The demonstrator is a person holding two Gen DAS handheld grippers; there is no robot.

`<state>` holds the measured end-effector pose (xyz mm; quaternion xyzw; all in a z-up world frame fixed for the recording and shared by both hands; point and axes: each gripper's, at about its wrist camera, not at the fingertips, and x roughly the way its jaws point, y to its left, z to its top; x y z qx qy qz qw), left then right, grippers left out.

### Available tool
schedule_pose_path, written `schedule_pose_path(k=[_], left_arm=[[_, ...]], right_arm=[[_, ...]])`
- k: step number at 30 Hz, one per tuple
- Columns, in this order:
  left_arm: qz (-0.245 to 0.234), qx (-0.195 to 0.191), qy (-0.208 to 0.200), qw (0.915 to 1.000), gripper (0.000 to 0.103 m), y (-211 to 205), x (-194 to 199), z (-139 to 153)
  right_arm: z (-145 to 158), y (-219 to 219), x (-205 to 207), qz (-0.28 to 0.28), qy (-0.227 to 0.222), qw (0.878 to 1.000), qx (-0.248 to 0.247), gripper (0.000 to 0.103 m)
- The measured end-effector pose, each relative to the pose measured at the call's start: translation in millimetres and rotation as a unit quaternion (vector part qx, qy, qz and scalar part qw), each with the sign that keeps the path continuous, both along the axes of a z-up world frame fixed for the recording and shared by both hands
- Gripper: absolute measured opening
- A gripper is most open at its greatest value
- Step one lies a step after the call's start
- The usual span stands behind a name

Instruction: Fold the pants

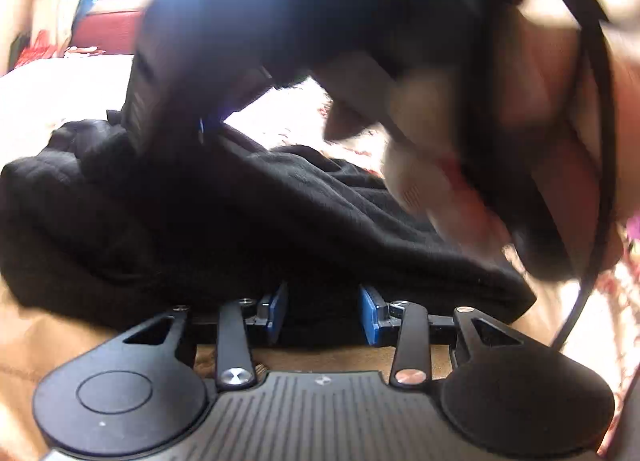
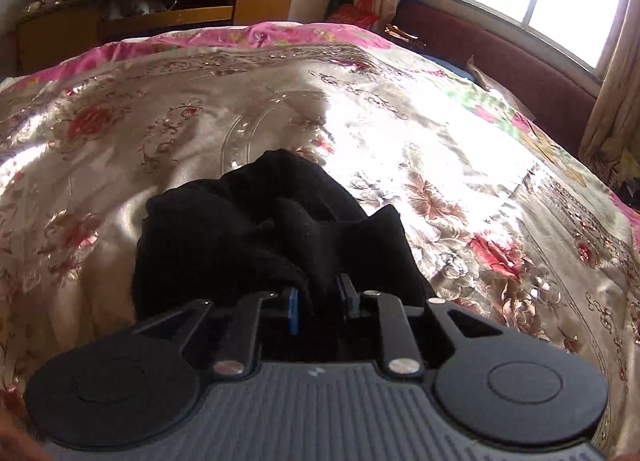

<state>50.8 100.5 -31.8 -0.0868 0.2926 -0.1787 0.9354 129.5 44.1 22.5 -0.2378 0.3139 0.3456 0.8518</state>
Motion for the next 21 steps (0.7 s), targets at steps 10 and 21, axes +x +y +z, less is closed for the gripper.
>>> schedule_pose_path(k=[10,21], left_arm=[[-0.015,-0.023,-0.011,0.9996,0.053,19.7,-3.4,-7.3],[-0.027,-0.047,-0.014,0.9984,0.053,46.8,1.8,-10.3]], right_arm=[[-13.6,13.3,-9.3,0.012,-0.037,0.999,-0.037,0.048],[37.2,-5.4,12.7,-0.021,0.020,0.996,0.081,0.049]])
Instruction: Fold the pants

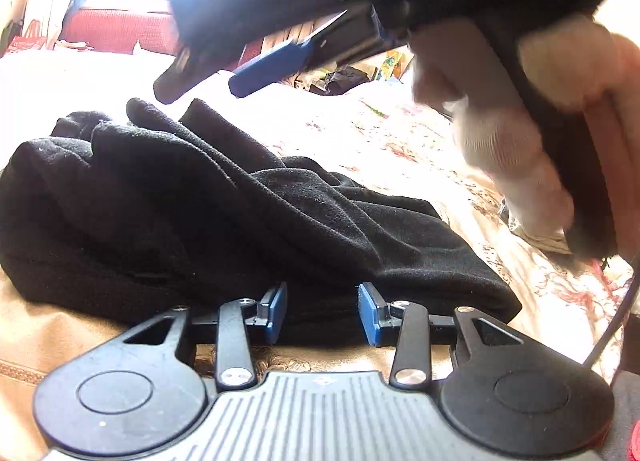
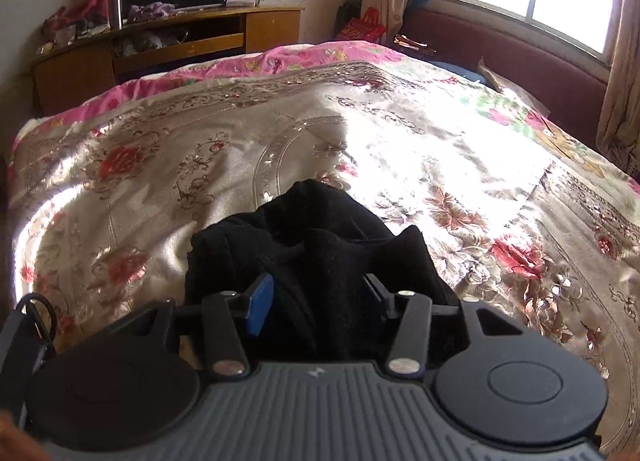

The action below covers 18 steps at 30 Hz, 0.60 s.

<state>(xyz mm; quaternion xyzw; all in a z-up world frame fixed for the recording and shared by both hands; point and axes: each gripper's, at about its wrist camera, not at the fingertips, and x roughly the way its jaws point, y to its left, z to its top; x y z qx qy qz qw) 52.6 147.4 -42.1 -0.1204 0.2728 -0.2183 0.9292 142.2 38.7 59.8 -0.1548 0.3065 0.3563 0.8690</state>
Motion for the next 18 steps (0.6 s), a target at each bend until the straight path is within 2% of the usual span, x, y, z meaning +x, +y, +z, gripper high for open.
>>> schedule_pose_path(k=[2,5,8,10,11,12,14,15,18], left_arm=[[-0.001,0.009,-0.005,1.0000,0.053,-1.8,-0.8,0.3],[-0.002,0.018,-0.008,0.9998,0.053,-12.5,-3.4,1.2],[-0.001,0.014,-0.007,0.9999,0.053,-11.6,-2.0,1.3],[0.000,0.012,-0.007,0.9999,0.053,-10.5,-1.3,1.0],[-0.001,0.012,-0.007,0.9999,0.053,-6.9,-3.4,3.6],[-0.001,0.012,-0.007,0.9999,0.053,-6.7,-3.6,3.5],[-0.001,0.015,-0.009,0.9999,0.053,-14.5,-2.3,2.8],[-0.001,0.016,-0.010,0.9998,0.053,-15.1,-2.5,2.9],[-0.002,0.016,-0.008,0.9998,0.053,-14.9,-1.8,3.1]], right_arm=[[-6.7,9.3,12.1,-0.014,-0.006,1.000,-0.022,0.049],[-28.2,25.3,28.3,-0.007,0.036,0.999,-0.030,0.046],[-39.0,35.7,32.1,-0.008,0.041,0.998,-0.037,0.041],[-40.6,37.4,34.2,-0.013,0.046,0.998,-0.040,0.012],[-39.2,35.7,35.3,-0.019,0.049,0.998,-0.042,0.004],[-35.3,32.3,34.3,-0.017,0.051,0.998,-0.037,0.004],[-23.4,26.9,22.7,-0.001,0.035,0.999,-0.028,0.004],[-14.7,25.7,7.9,0.028,0.009,0.999,-0.024,0.004],[-17.2,36.0,-21.6,0.089,-0.066,0.992,-0.068,0.005]])
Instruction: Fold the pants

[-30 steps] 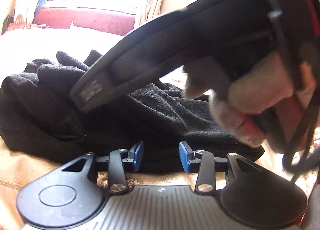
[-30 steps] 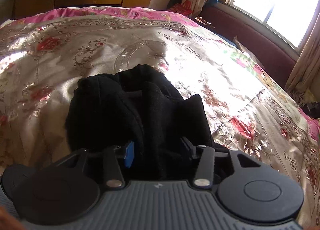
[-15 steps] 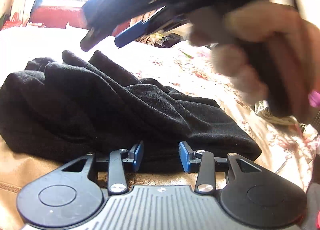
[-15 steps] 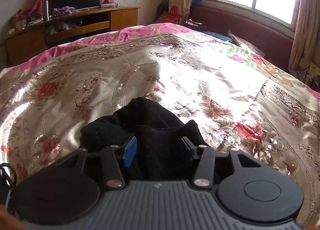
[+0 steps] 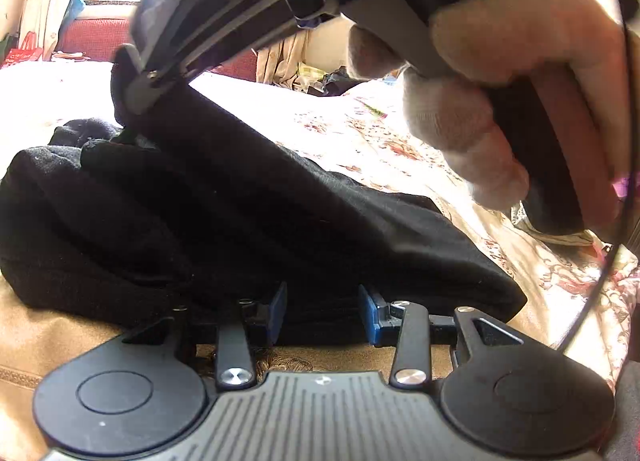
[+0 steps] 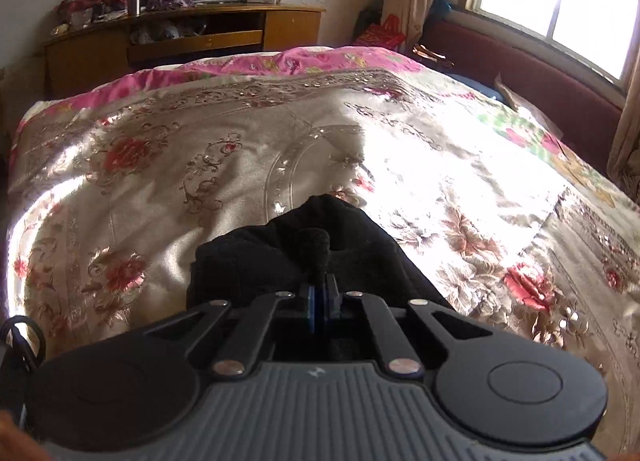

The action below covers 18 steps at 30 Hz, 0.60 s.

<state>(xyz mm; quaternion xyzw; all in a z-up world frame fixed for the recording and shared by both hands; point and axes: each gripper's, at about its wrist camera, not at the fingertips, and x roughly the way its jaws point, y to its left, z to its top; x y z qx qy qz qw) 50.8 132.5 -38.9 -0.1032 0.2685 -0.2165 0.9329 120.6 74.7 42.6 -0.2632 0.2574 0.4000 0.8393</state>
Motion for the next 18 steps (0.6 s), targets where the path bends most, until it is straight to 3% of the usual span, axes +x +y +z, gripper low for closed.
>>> schedule_pose_path(k=[3,6,9,11,14,15,18], left_arm=[[-0.001,0.007,-0.003,1.0000,0.053,-3.8,-1.1,-1.0],[0.000,0.005,-0.003,1.0000,0.053,-4.1,-1.6,-0.4],[-0.001,0.001,-0.002,1.0000,0.053,-2.8,-1.1,-0.6],[-0.002,-0.005,0.001,1.0000,0.053,0.3,-0.8,-0.1],[-0.003,-0.006,0.002,1.0000,0.053,3.0,-1.5,1.2],[-0.002,-0.004,0.000,1.0000,0.053,4.1,0.4,-0.7],[-0.003,-0.003,-0.002,1.0000,0.053,6.0,-0.1,0.0]], right_arm=[[-24.0,11.1,8.0,0.014,0.032,0.999,-0.039,0.007],[-25.9,9.7,2.8,0.017,0.018,0.999,-0.040,0.016],[-21.8,5.0,-3.8,0.035,-0.004,0.998,-0.054,0.042],[-24.5,6.2,-4.7,0.059,-0.002,0.996,-0.068,0.049],[-36.6,19.1,-2.7,0.062,-0.008,0.994,-0.087,0.047],[-39.5,22.4,1.0,0.052,-0.005,0.995,-0.089,0.038],[-30.3,13.4,17.1,0.015,0.064,0.997,-0.039,0.024]])
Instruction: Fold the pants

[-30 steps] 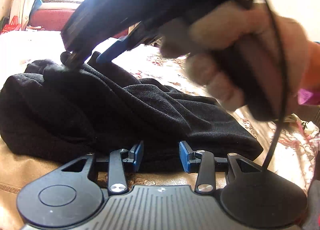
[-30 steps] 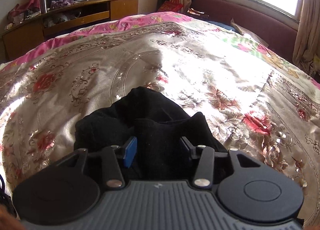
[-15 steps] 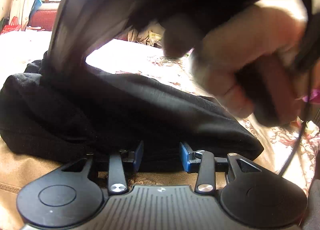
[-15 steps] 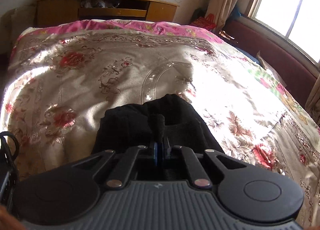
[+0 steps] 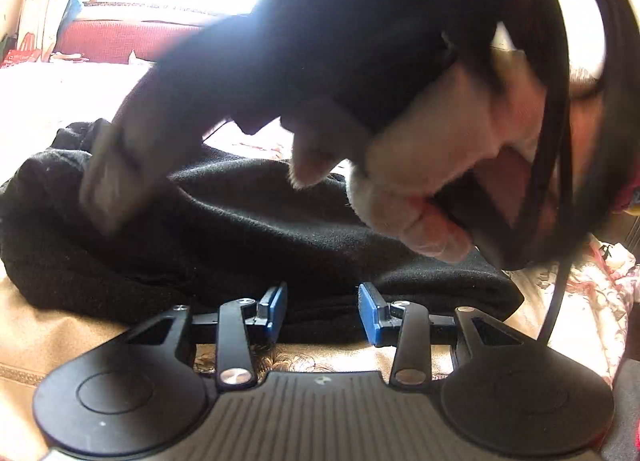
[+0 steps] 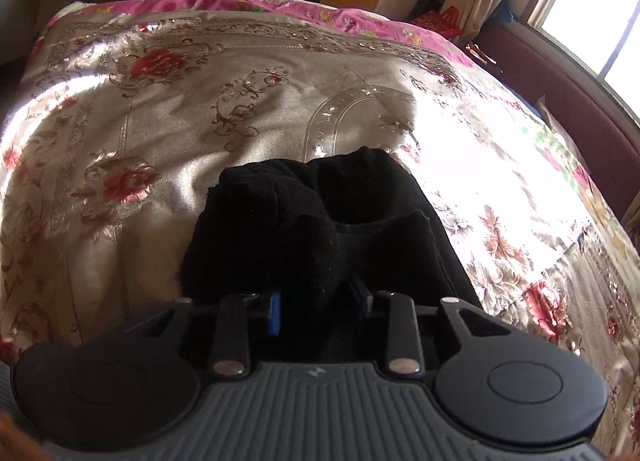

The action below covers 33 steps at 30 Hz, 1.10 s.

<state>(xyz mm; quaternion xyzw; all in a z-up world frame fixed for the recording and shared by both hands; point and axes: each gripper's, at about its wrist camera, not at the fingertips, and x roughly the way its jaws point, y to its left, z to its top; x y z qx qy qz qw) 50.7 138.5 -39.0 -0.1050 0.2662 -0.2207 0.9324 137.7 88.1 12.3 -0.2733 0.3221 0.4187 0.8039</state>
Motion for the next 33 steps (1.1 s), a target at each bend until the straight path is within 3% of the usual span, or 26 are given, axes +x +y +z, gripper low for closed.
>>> schedule_pose_path(k=[2,6,12,15,17,20,25,30,33], left_arm=[[0.000,-0.005,0.002,1.0000,0.053,1.3,1.6,-0.6],[0.000,-0.003,0.000,1.0000,0.053,1.7,2.4,-1.0],[-0.002,-0.002,0.000,1.0000,0.053,0.8,-0.5,-0.1],[-0.004,-0.003,0.000,1.0000,0.053,0.5,1.2,-0.9],[-0.004,-0.004,0.000,1.0000,0.053,1.3,2.2,-1.4],[-0.005,-0.003,0.000,1.0000,0.053,0.6,2.0,-2.0],[-0.006,0.000,-0.002,1.0000,0.053,-1.2,2.0,-2.1],[-0.006,0.001,-0.002,1.0000,0.054,-2.7,2.5,-2.2],[-0.006,0.002,-0.002,1.0000,0.054,-2.1,2.0,-1.5]], right_arm=[[9.1,-13.6,7.8,-0.021,0.036,0.999,0.031,0.013],[18.3,-33.6,23.8,-0.050,0.100,0.991,0.078,0.015],[18.5,-31.8,27.9,-0.046,0.111,0.989,0.087,0.032],[21.6,-37.0,32.1,-0.062,0.123,0.985,0.106,0.033],[19.8,-34.7,30.3,-0.074,0.094,0.988,0.096,0.034],[16.2,-41.0,39.5,-0.095,0.137,0.978,0.124,0.032],[15.8,-53.6,51.7,-0.140,0.157,0.966,0.149,0.032],[8.3,-32.2,27.7,-0.108,0.086,0.986,0.095,0.035],[-6.1,-4.9,5.4,-0.086,0.021,0.995,0.041,0.034]])
